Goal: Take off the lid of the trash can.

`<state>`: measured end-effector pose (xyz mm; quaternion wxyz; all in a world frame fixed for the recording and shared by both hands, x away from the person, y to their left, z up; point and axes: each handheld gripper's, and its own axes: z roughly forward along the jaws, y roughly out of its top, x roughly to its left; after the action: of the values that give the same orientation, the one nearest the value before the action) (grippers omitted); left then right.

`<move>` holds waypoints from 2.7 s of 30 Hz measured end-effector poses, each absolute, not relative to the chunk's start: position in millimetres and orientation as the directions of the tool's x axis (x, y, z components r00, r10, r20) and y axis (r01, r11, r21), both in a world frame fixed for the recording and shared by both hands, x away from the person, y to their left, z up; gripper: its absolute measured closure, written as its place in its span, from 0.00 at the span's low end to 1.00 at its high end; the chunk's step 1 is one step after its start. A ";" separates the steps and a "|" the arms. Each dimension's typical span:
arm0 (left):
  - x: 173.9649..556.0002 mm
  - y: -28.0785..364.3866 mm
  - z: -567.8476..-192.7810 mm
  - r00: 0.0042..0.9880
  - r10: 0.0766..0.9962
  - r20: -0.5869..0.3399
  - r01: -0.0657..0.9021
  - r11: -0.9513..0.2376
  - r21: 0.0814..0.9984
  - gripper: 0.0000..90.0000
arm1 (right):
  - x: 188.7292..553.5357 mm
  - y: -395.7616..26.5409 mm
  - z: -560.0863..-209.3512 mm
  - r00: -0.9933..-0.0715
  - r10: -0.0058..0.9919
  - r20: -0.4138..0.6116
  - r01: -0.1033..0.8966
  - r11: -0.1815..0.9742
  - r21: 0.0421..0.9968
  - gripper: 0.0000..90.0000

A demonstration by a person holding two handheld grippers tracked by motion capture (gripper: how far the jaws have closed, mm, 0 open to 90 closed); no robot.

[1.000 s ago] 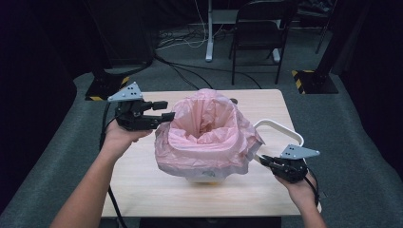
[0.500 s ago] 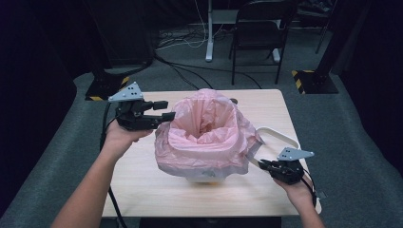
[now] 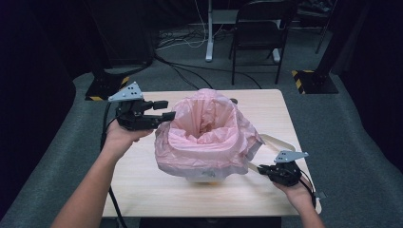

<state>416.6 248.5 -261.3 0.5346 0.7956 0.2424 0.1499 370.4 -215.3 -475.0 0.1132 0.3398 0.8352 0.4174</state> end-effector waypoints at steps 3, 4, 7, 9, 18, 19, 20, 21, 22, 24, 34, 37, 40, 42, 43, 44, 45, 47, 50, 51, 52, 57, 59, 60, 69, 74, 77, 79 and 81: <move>417.1 248.6 -261.1 0.836 0.548 -0.023 0.228 -0.310 0.923 0.52 | 370.9 -216.8 -477.2 -0.748 0.657 0.100 0.478 0.427 0.767 0.93; 417.3 248.6 -261.1 0.836 0.548 -0.024 0.229 -0.309 0.923 0.52 | 370.8 -217.1 -477.3 -0.749 0.655 0.099 0.478 0.431 0.765 0.93; 417.6 248.6 -261.1 0.834 0.551 -0.022 0.228 -0.309 0.923 0.52 | 370.5 -218.1 -478.2 -0.753 0.650 0.100 0.480 0.440 0.759 0.93; 417.7 248.1 -261.2 0.834 0.551 -0.016 0.224 -0.312 0.923 0.52 | 370.4 -218.9 -479.3 -0.756 0.647 0.101 0.484 0.449 0.751 0.93; 418.0 247.1 -261.3 0.835 0.551 -0.009 0.220 -0.318 0.922 0.52 | 371.2 -220.7 -482.8 -0.763 0.639 0.098 0.496 0.480 0.724 0.93; 418.0 247.1 -261.3 0.835 0.550 -0.010 0.220 -0.318 0.922 0.52 | 371.2 -220.2 -483.3 -0.762 0.640 0.095 0.497 0.485 0.719 0.93; 418.0 247.1 -261.4 0.836 0.549 -0.011 0.220 -0.316 0.923 0.52 | 371.2 -219.8 -483.8 -0.762 0.641 0.091 0.497 0.491 0.715 0.93; 417.8 247.0 -261.6 0.836 0.548 -0.015 0.223 -0.315 0.922 0.51 | 371.5 -219.4 -484.3 -0.764 0.640 0.087 0.497 0.495 0.713 0.93; 417.8 247.0 -261.7 0.836 0.548 -0.017 0.224 -0.314 0.922 0.51 | 371.5 -219.0 -484.7 -0.764 0.640 0.085 0.496 0.499 0.710 0.93; 417.7 247.1 -261.8 0.837 0.548 -0.019 0.226 -0.313 0.922 0.51 | 371.8 -218.5 -485.5 -0.763 0.641 0.084 0.500 0.503 0.705 0.93; 417.0 245.6 -262.7 0.839 0.545 -0.012 0.224 -0.324 0.919 0.51 | 372.4 -213.8 -487.1 -0.759 0.646 0.081 0.512 0.516 0.686 0.84; 416.9 245.7 -263.1 0.837 0.546 -0.014 0.226 -0.324 0.919 0.50 | 372.3 -213.5 -486.6 -0.757 0.649 0.076 0.511 0.516 0.687 0.83; 416.8 246.1 -263.2 0.837 0.547 -0.014 0.226 -0.321 0.920 0.50 | 372.3 -214.3 -486.3 -0.750 0.657 0.076 0.514 0.507 0.692 0.81; 416.8 246.5 -263.2 0.836 0.549 -0.011 0.223 -0.321 0.921 0.50 | 372.4 -215.0 -485.7 -0.747 0.661 0.073 0.513 0.503 0.696 0.78; 416.7 246.7 -263.2 0.836 0.549 -0.010 0.222 -0.321 0.921 0.50 | 372.5 -215.2 -485.4 -0.745 0.663 0.073 0.514 0.500 0.697 0.78; 416.8 246.8 -263.3 0.836 0.549 -0.007 0.220 -0.323 0.920 0.50 | 372.6 -215.2 -485.1 -0.744 0.665 0.074 0.513 0.497 0.700 0.77; 416.8 246.9 -263.3 0.836 0.549 -0.006 0.219 -0.324 0.921 0.50 | 372.6 -215.1 -484.8 -0.743 0.665 0.074 0.513 0.494 0.702 0.77; 416.8 247.0 -263.2 0.836 0.549 -0.004 0.217 -0.324 0.921 0.50 | 372.5 -214.7 -483.8 -0.742 0.667 0.072 0.510 0.492 0.705 0.76; 416.7 246.9 -263.3 0.836 0.549 -0.003 0.216 -0.324 0.921 0.50 | 371.1 -213.7 -481.2 -0.740 0.669 0.074 0.507 0.482 0.715 0.75; 416.6 246.7 -263.3 0.836 0.548 -0.001 0.214 -0.325 0.921 0.50 | 370.5 -213.4 -480.0 -0.741 0.667 0.072 0.501 0.480 0.720 0.74; 416.4 246.6 -263.3 0.837 0.548 -0.001 0.214 -0.326 0.921 0.50 | 370.0 -213.1 -478.7 -0.743 0.665 0.073 0.497 0.477 0.725 0.74; 415.4 247.2 -262.8 0.837 0.547 0.002 0.212 -0.327 0.921 0.50 | 367.4 -211.6 -470.6 -0.752 0.654 0.082 0.472 0.448 0.759 0.72; 415.4 247.8 -262.6 0.836 0.548 0.002 0.212 -0.327 0.921 0.50 | 366.5 -210.7 -468.0 -0.755 0.651 0.085 0.466 0.439 0.768 0.72; 415.4 248.1 -262.6 0.836 0.549 0.001 0.213 -0.326 0.921 0.50 | 366.2 -210.2 -467.0 -0.756 0.649 0.083 0.462 0.439 0.771 0.71; 414.6 249.3 -259.9 0.834 0.552 0.004 0.212 -0.327 0.921 0.50 | 364.2 -210.2 -456.5 -0.757 0.643 0.111 0.449 0.390 0.804 0.66; 413.5 250.0 -257.7 0.831 0.556 0.009 0.209 -0.327 0.922 0.50 | 362.2 -211.7 -447.2 -0.759 0.639 0.123 0.433 0.354 0.829 0.63; 413.7 250.4 -257.1 0.830 0.558 0.010 0.210 -0.329 0.921 0.50 | 361.0 -213.2 -441.8 -0.757 0.642 0.121 0.427 0.347 0.835 0.62; 414.0 251.0 -256.7 0.829 0.559 0.007 0.213 -0.328 0.920 0.50 | 360.3 -214.4 -438.8 -0.757 0.642 0.118 0.421 0.343 0.840 0.61; 414.5 251.3 -256.8 0.828 0.561 0.003 0.215 -0.323 0.922 0.50 | 359.3 -215.8 -435.4 -0.758 0.642 0.113 0.414 0.340 0.845 0.61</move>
<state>414.5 251.3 -256.8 0.5285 0.7966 0.2436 0.1635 359.3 -215.8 -435.4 0.1208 0.3262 0.8095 0.4730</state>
